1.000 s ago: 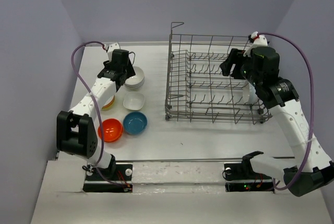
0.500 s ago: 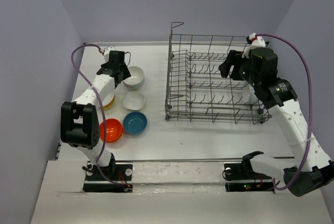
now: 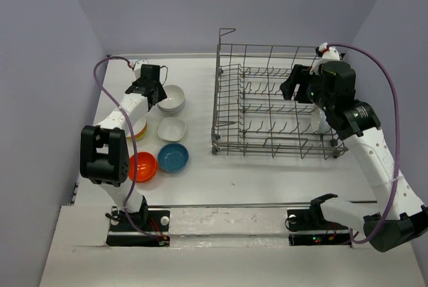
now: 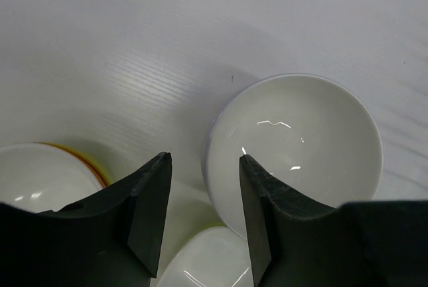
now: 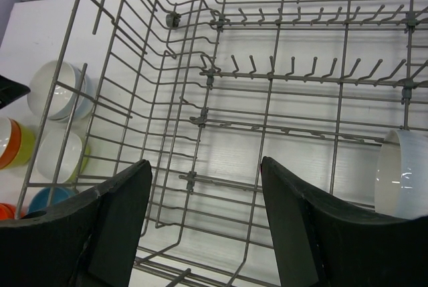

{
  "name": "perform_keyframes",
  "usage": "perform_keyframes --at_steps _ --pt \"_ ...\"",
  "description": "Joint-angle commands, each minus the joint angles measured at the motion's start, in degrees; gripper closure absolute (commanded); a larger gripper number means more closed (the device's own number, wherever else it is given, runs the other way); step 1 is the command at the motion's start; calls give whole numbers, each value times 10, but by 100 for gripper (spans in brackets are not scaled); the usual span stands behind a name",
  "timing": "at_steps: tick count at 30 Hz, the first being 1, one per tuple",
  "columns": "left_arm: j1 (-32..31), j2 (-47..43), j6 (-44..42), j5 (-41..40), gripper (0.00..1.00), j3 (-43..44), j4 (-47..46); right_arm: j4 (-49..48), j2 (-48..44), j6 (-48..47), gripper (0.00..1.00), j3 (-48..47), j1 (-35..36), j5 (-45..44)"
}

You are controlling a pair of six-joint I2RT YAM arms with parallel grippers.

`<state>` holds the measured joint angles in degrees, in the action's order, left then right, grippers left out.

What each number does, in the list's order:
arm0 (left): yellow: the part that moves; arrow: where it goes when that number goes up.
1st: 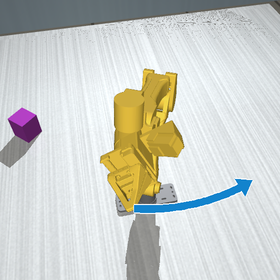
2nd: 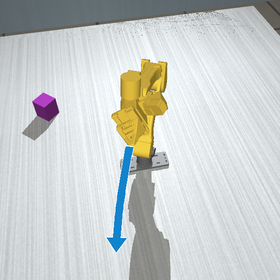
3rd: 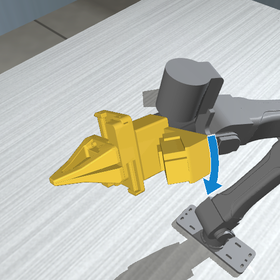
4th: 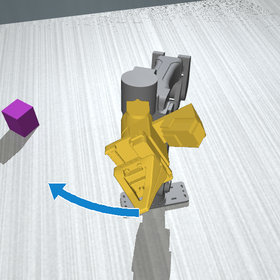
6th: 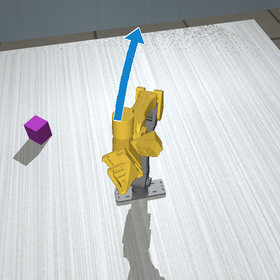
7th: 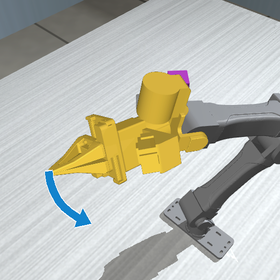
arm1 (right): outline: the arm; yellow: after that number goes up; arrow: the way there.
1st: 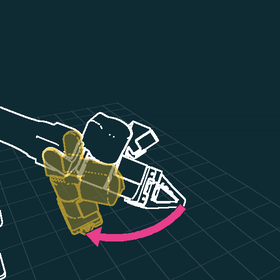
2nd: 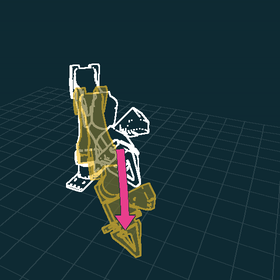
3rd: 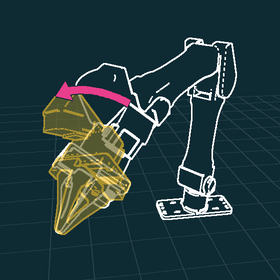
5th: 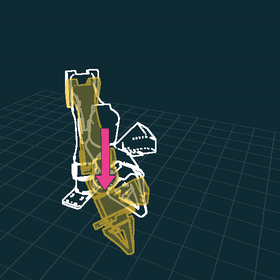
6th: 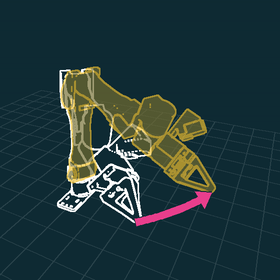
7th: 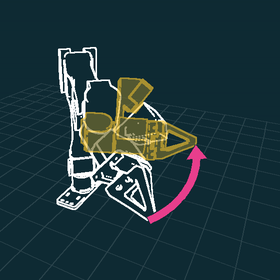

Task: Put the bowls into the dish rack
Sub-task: Pick up the bowl from the corner of the board.

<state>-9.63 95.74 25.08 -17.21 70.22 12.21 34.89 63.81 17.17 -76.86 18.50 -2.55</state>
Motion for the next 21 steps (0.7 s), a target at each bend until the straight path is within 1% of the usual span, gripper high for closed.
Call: perform_keyframes --at_steps 1,5,8,12,16,20,21 --pt "3 6 7 2 47 22 -17 -34 -17 -4 28 5 4 6" --pt "3 12 10 9 47 19 -17 -35 -21 -5 28 8 4 4" --pt "5 32 9 18 48 45 11 -36 -23 -6 28 11 4 3" --pt "5 31 14 20 50 36 5 -35 -26 -6 28 14 4 2" --pt "5 30 14 21 55 37 4 -35 -27 -6 28 15 4 2" --pt "5 30 14 24 58 35 4 -37 -28 -6 28 18 4 1" --pt "5 30 14 24 60 34 4 -37 -29 -6 28 18 4 2"
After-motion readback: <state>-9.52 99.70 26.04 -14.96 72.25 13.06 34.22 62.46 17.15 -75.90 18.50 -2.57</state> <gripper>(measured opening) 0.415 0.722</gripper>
